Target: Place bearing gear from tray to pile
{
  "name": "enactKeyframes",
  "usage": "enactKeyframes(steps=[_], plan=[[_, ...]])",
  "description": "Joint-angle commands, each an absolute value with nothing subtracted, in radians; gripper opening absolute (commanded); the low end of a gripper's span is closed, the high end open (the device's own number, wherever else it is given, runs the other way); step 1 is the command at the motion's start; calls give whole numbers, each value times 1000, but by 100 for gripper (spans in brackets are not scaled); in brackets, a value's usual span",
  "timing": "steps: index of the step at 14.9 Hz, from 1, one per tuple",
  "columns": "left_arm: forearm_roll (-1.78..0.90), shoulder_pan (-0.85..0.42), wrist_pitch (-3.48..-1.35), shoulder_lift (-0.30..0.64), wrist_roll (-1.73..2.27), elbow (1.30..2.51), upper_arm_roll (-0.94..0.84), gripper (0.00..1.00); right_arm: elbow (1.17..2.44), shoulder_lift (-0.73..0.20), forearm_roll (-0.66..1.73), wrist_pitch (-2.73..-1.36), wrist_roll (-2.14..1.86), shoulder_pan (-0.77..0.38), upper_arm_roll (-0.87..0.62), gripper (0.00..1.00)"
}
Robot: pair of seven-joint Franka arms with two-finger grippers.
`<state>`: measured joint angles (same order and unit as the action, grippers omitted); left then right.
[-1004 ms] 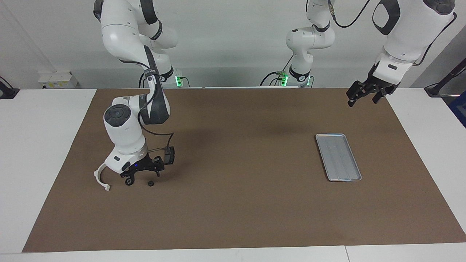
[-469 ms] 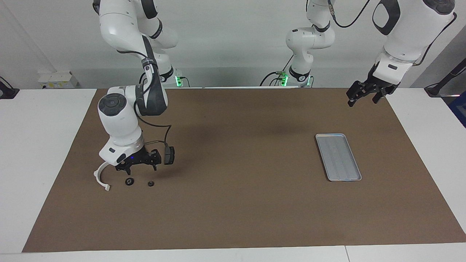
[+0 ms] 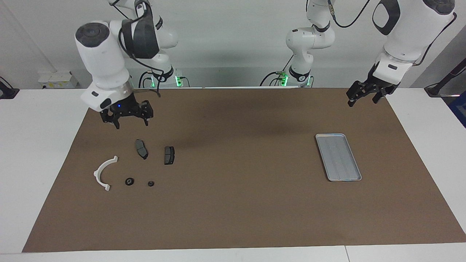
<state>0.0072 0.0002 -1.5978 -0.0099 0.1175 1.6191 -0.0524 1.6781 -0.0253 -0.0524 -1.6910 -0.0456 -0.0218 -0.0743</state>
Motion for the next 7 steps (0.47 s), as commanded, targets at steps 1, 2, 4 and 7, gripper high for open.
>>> enactKeyframes(steps=[1,2,4,7], plan=[[21,-11,-1589,-29,118,1632,-44,100,1727,70,-2,-1631,-34,-21,-64,100],[21,-11,-1589,-29,118,1632,-44,100,1744,107,-2,-1623,-32,-23,-64,100],[21,-11,-1589,-29,118,1632,-44,100,1761,156,0,-1596,-31,-25,-64,100],[21,-11,-1589,-29,117,1632,-44,100,1753,169,0,-1530,-29,-25,-66,100]])
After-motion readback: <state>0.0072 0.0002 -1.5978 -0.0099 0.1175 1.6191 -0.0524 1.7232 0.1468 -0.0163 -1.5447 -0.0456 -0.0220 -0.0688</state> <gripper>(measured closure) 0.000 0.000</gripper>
